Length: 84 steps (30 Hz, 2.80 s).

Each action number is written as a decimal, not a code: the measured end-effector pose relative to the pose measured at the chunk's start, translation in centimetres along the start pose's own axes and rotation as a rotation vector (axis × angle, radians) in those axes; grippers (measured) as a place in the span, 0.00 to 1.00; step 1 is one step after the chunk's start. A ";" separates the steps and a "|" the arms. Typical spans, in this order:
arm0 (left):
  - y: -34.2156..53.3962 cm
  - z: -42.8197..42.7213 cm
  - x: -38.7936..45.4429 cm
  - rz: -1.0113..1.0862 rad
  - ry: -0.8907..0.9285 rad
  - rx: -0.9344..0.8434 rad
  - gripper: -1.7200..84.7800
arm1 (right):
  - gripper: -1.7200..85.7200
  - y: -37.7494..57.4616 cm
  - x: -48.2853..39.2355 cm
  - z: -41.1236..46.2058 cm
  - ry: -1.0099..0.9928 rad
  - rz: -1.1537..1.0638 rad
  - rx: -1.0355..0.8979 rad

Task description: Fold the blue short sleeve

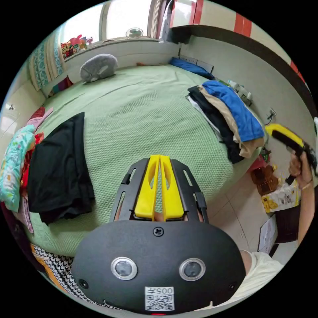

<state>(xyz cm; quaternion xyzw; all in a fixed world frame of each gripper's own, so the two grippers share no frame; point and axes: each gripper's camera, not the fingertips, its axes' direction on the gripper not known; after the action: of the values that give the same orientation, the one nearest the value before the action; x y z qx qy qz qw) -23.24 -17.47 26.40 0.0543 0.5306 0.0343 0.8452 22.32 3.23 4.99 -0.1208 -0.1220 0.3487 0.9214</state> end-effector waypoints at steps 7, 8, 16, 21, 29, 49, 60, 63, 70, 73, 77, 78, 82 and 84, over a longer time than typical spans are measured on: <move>-3.5 1.3 0.6 -0.076 0.007 -0.039 0.02 | 0.15 -10.1 1.5 6.7 0.044 0.025 -0.079; -4.1 1.7 1.0 -0.064 -0.015 -0.054 0.02 | 0.15 -11.1 2.0 8.2 0.055 0.041 -0.126; -6.9 4.0 5.7 0.086 -0.123 -0.137 0.02 | 0.12 -14.2 4.7 9.7 0.146 0.004 -0.239; -7.4 3.8 6.1 0.054 -0.091 -0.134 0.02 | 0.05 -15.7 11.8 6.9 -0.111 0.166 -0.258; -7.0 3.5 5.3 -0.004 -0.064 -0.135 0.02 | 0.01 -16.8 16.2 1.7 -0.221 0.219 -0.211; -0.4 -0.6 -5.1 -0.255 -0.070 -0.093 0.02 | 0.01 -18.2 -6.3 -2.5 -0.652 -0.096 -0.220; 8.2 -6.0 -12.8 -0.445 -0.160 -0.017 0.02 | 0.06 -12.2 -16.8 -1.0 -0.727 -0.271 -0.285; 8.8 -7.5 -13.4 -0.423 -0.109 0.078 0.01 | 0.07 -9.5 -12.5 -4.7 -0.694 -0.261 -0.153; 8.6 -7.0 -12.0 -0.335 -0.115 0.034 0.02 | 0.12 0.7 -2.1 -7.5 -0.465 -0.194 -0.086; 8.9 -6.6 -11.7 -0.328 -0.118 0.007 0.04 | 0.13 4.8 0.1 -6.5 -0.381 -0.113 -0.109; 10.0 -6.6 -11.7 -0.326 -0.044 0.026 0.16 | 0.14 7.4 0.9 -5.1 -0.309 -0.048 -0.156; 10.3 -6.7 -11.8 -0.329 -0.039 0.033 0.17 | 0.14 7.5 0.8 -5.0 -0.302 -0.046 -0.150; 11.8 -6.8 -11.9 -0.312 -0.056 0.047 0.17 | 0.15 7.0 0.3 -3.8 -0.272 -0.029 -0.108; 11.9 -6.4 -11.9 -0.285 -0.076 0.033 0.15 | 0.15 6.5 -0.2 -2.3 -0.249 -0.035 -0.117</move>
<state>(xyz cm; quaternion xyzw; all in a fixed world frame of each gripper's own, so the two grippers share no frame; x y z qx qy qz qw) -34.14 -6.72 35.80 -0.0064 0.5009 -0.0967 0.8601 18.89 7.46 0.83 -0.1278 -0.2577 0.3371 0.8965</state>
